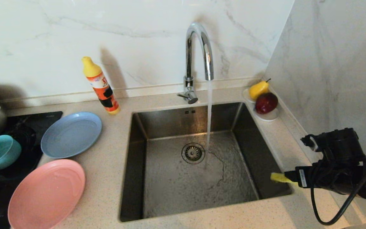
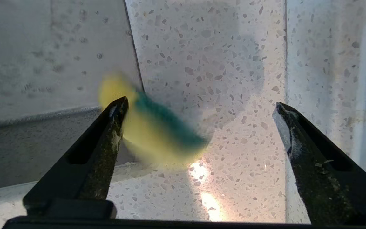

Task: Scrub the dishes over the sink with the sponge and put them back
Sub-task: Put down the sponge

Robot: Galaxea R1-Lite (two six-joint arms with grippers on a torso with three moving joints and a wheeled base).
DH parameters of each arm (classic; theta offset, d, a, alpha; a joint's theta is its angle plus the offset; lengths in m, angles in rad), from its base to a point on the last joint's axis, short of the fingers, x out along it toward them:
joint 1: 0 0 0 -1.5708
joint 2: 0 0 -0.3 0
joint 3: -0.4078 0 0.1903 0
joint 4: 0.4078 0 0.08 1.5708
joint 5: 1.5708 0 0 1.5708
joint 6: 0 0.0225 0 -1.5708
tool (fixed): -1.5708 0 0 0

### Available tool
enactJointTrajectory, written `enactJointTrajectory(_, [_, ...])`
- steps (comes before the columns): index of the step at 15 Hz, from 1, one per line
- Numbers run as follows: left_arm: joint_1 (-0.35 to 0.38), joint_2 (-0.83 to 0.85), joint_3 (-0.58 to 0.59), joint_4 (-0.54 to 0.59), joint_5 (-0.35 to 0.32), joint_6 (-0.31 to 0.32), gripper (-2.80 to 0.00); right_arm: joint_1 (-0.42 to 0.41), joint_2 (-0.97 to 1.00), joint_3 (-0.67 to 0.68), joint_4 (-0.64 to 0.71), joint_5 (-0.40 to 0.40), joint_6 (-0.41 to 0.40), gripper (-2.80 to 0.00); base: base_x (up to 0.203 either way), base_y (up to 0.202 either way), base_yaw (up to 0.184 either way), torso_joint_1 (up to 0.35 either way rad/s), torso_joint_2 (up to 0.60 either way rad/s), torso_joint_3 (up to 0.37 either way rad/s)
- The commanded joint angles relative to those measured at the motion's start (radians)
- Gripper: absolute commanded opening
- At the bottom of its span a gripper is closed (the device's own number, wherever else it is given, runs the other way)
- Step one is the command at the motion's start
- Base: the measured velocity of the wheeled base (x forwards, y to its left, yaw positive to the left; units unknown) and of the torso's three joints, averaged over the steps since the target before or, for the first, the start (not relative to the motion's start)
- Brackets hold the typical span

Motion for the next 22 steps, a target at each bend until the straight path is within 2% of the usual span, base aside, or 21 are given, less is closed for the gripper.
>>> enactJointTrajectory(1, [0.0, 0.0, 0.0, 0.0, 0.0, -0.001, -2.8, 0.001, -0.007, -0.004, -0.001, -0.011, -0.001, 0.0, 0.0, 0.0, 0.0, 0.0, 0.0, 0.0])
enactJointTrajectory(13, [0.0, 0.0, 0.0, 0.0, 0.0, 0.001, -2.8, 0.006, -0.036, -0.006, 0.013, -0.027, -0.001, 0.0, 0.0, 0.0, 0.0, 0.0, 0.0, 0.0])
enactJointTrajectory(18, [0.0, 0.001, 0.0, 0.0, 0.0, 0.0, -2.8, 0.029, -0.075, -0.004, 0.025, -0.013, 0.005, 0.0, 0.0, 0.0, 0.0, 0.0, 0.0, 0.0])
enactJointTrajectory(22, [0.0, 0.0, 0.0, 0.0, 0.0, -0.001, -2.8, 0.031, -0.137, 0.031, 0.033, 0.035, 0.01, 0.0, 0.0, 0.0, 0.0, 0.0, 0.0, 0.0])
